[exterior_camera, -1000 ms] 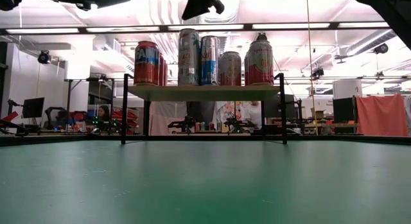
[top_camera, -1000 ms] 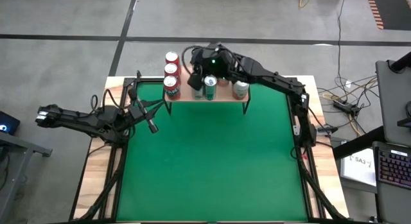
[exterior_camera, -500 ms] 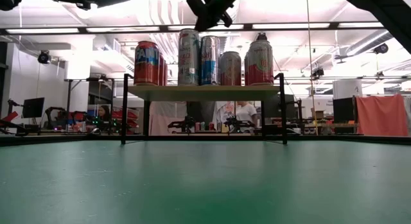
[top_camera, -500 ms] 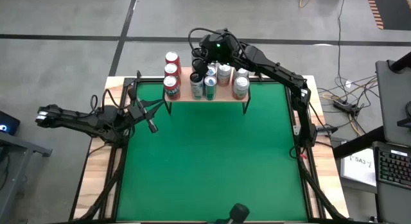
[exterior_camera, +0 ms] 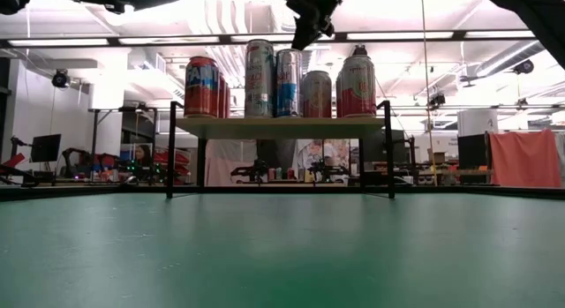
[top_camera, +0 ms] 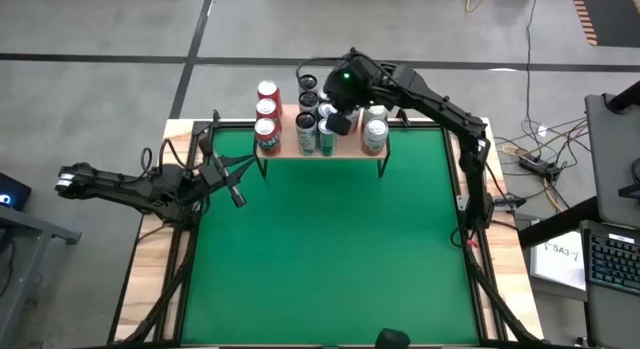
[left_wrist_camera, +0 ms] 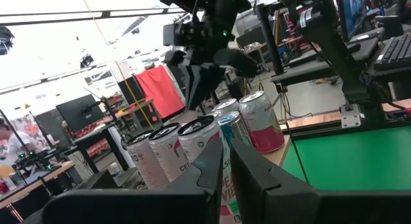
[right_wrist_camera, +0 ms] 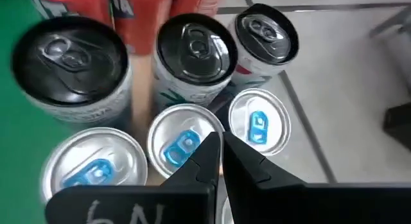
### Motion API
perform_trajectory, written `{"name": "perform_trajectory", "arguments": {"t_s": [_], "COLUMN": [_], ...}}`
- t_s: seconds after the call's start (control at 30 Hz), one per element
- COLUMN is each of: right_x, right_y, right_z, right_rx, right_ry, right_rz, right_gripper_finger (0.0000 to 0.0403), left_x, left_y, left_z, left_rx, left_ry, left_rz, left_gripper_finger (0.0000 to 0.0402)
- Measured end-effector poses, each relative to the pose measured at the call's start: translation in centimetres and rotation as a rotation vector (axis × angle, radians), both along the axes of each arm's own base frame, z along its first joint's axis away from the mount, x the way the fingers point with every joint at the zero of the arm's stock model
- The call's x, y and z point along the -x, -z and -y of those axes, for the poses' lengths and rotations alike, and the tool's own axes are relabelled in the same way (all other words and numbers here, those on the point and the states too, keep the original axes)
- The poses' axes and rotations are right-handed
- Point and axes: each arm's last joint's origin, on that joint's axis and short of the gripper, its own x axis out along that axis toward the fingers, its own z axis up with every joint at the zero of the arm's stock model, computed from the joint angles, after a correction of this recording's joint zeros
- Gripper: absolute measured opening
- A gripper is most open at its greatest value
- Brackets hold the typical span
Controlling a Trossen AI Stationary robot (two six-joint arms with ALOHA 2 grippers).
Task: Place canned beverage on shelf
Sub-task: Adjust the white orange soda can on the shelf
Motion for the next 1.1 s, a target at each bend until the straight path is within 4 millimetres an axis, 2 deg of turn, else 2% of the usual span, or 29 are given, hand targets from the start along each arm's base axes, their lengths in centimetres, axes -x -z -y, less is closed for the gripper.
{"name": "perform_trajectory", "arguments": {"t_s": [0.27,0.53,1.1], "right_x": [1.6,2.5,1.6], "right_y": [-0.5,0.3,1.6], "right_z": [0.9,0.9,1.0], "right_rx": [-0.075,-0.15,-0.241], "right_ry": [0.14,0.329,0.472], "right_rz": [0.033,-0.013,0.022], "right_gripper_finger": [0.0009,0.0009,0.0009], "left_x": [0.0,0.0,0.0], "left_y": [0.0,0.1,0.1], "left_z": [0.0,0.0,0.0], "left_rx": [0.0,-0.002,-0.002], "left_ry": [0.001,0.0,0.001], "left_rz": [-0.001,-0.014,-0.015], "left_gripper_finger": [0.0013,0.0013,0.0013]}}
